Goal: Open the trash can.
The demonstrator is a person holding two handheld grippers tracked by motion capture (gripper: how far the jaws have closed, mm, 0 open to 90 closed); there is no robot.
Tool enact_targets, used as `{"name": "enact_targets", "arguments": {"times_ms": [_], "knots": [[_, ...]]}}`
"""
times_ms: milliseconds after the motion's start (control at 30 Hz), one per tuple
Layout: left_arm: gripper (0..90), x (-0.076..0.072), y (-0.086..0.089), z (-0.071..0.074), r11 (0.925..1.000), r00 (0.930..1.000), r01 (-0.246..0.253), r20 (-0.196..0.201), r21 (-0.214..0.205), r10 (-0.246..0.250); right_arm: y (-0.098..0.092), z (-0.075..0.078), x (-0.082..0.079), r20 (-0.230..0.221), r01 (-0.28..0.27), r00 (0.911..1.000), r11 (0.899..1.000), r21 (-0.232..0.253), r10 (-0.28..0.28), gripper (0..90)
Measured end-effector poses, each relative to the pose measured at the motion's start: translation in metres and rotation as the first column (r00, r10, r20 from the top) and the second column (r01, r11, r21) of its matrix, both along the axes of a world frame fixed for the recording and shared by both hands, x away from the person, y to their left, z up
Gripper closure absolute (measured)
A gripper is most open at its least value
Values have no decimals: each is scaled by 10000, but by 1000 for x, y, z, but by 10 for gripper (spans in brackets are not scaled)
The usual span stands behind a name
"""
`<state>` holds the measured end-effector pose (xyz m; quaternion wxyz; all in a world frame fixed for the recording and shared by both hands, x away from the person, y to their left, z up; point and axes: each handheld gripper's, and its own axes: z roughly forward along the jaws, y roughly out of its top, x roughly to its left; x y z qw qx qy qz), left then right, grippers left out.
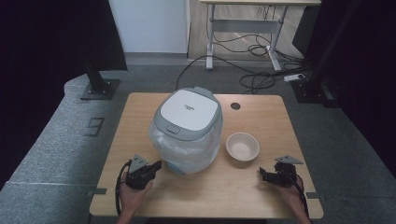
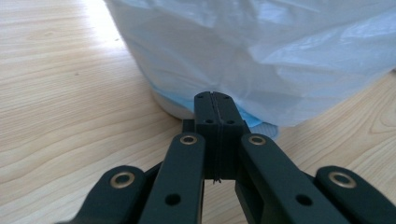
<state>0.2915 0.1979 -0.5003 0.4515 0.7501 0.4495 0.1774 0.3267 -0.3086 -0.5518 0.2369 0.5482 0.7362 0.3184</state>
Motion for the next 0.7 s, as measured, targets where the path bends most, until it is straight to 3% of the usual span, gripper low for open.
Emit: {"name": "enact_targets", "arguments": {"times_ms": [333,700], "knots": [[900,7,-18,-4,9986,9982,524,-295,-17,-524,0,0,0,8,38,10000,10000,0,-38,131],[900,15,-34,-15,9950,9946,865,-616,498,-834,1,0,0,18,88,10000,10000,-6,-88,133]]}}
